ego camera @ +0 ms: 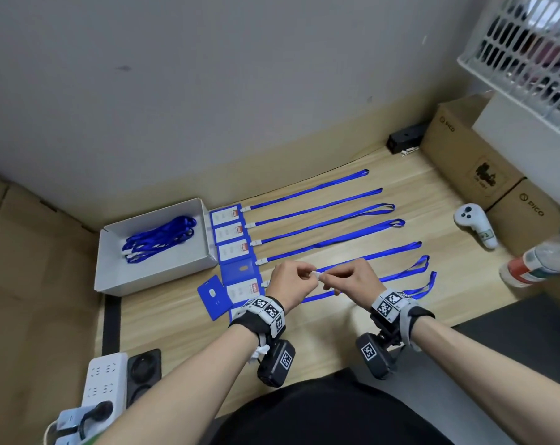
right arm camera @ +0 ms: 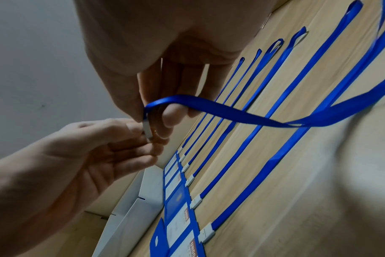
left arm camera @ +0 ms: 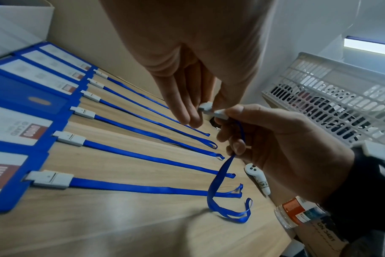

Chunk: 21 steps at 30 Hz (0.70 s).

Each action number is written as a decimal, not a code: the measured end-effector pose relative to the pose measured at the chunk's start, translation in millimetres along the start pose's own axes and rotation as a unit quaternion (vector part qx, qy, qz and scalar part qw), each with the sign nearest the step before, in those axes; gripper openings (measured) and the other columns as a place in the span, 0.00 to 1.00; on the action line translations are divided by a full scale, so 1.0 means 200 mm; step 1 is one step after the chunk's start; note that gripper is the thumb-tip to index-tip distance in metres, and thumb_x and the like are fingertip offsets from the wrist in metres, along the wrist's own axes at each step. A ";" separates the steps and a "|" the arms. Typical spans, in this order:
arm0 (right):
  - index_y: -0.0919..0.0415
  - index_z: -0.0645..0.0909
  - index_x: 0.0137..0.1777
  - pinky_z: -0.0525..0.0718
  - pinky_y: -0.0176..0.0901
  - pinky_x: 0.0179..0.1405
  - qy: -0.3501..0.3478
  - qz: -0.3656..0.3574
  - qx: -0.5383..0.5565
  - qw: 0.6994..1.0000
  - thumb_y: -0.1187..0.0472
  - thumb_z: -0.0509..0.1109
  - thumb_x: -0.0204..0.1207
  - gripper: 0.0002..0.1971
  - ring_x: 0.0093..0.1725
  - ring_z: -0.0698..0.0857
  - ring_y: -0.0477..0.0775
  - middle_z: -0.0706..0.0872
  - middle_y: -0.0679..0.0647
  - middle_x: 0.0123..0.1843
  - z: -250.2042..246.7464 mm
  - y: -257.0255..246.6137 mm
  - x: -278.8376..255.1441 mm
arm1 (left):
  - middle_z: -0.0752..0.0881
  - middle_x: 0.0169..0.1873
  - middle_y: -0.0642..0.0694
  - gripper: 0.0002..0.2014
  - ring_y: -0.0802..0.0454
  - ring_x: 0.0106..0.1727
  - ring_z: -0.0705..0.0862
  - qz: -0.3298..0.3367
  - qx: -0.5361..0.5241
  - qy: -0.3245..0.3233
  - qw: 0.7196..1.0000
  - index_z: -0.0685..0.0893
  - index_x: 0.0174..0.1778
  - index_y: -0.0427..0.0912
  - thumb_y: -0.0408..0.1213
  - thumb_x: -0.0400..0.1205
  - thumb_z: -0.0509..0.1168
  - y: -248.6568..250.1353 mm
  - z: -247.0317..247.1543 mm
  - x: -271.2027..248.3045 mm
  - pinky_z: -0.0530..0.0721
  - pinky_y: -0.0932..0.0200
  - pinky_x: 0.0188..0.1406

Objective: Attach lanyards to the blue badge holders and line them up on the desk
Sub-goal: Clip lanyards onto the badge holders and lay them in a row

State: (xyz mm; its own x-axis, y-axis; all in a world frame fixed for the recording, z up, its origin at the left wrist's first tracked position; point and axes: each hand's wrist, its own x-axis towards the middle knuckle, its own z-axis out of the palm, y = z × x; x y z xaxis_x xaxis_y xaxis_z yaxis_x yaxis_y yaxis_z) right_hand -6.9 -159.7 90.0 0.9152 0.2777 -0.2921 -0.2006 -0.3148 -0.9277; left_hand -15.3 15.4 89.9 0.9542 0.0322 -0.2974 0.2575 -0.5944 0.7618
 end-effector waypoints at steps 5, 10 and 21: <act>0.65 0.93 0.42 0.78 0.30 0.27 -0.008 0.009 0.014 1.000 0.61 0.77 0.76 0.07 0.27 0.82 0.41 0.91 0.59 0.33 -0.01 -0.02 -0.01 | 0.92 0.39 0.53 0.11 0.59 0.43 0.89 -0.003 -0.021 -0.013 1.000 0.93 0.52 0.47 0.41 0.77 0.70 -0.01 -0.01 -0.01 0.90 0.55 0.46; 0.65 0.92 0.42 0.73 0.29 0.21 -0.008 0.028 0.016 0.999 0.64 0.76 0.76 0.05 0.24 0.79 0.40 0.90 0.60 0.33 0.00 -0.01 -0.01 | 0.92 0.41 0.45 0.12 0.58 0.41 0.92 -0.034 -0.109 -0.036 0.993 0.89 0.57 0.40 0.30 0.82 0.63 -0.08 -0.02 -0.03 0.91 0.53 0.50; 0.65 0.87 0.34 0.76 0.29 0.31 -0.086 0.063 -0.057 0.993 0.64 0.78 0.74 0.08 0.28 0.81 0.43 0.86 0.53 0.28 0.30 0.08 0.15 | 0.92 0.35 0.48 0.07 0.55 0.34 0.89 -0.136 -0.140 -0.005 0.981 0.89 0.48 0.44 0.40 0.78 0.71 -0.48 -0.17 -0.02 0.90 0.50 0.44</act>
State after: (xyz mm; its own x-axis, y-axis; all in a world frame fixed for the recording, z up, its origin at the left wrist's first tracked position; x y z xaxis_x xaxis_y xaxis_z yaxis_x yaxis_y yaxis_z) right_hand -2.8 -101.9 51.9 0.8106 0.3767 -0.4484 -0.2597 -0.4551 -0.8517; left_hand -39.1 99.7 37.4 0.8430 0.1506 -0.5164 0.5358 -0.3217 0.7807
